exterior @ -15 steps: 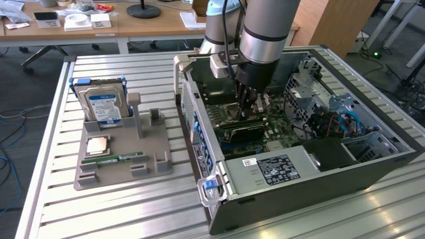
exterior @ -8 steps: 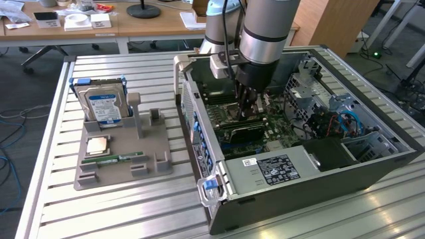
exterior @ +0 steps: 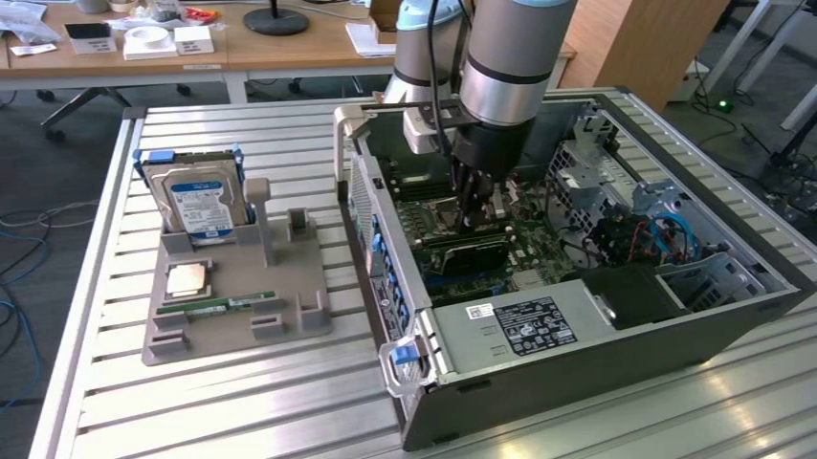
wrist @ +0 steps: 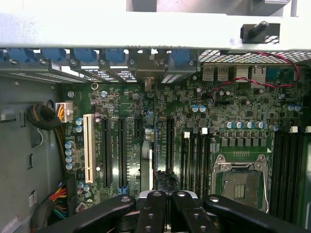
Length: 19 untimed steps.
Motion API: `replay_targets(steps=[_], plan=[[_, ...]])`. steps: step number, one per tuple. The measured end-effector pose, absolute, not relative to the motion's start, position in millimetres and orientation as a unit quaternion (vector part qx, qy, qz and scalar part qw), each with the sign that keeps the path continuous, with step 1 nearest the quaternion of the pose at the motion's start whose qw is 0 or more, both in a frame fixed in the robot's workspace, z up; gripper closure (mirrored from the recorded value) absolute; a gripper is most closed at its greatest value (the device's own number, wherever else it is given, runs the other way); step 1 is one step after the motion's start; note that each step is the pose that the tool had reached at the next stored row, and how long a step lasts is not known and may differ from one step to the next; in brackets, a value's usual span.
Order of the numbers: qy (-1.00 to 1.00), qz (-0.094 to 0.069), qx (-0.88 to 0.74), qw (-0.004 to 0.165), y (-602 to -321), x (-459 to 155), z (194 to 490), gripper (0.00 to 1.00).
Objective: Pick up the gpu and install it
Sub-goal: 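Press down on the gpu until it lock into place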
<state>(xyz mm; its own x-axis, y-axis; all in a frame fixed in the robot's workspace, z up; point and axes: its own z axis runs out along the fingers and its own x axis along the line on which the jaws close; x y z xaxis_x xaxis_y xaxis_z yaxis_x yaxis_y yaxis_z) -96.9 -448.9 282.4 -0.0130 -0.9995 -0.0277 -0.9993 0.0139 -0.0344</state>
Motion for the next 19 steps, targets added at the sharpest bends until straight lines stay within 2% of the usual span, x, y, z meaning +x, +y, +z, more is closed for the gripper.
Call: replay_targets(steps=[19], plan=[[0.712, -0.003, -0.702, 0.022, -451.6, -96.9, 276.0, 0.89]])
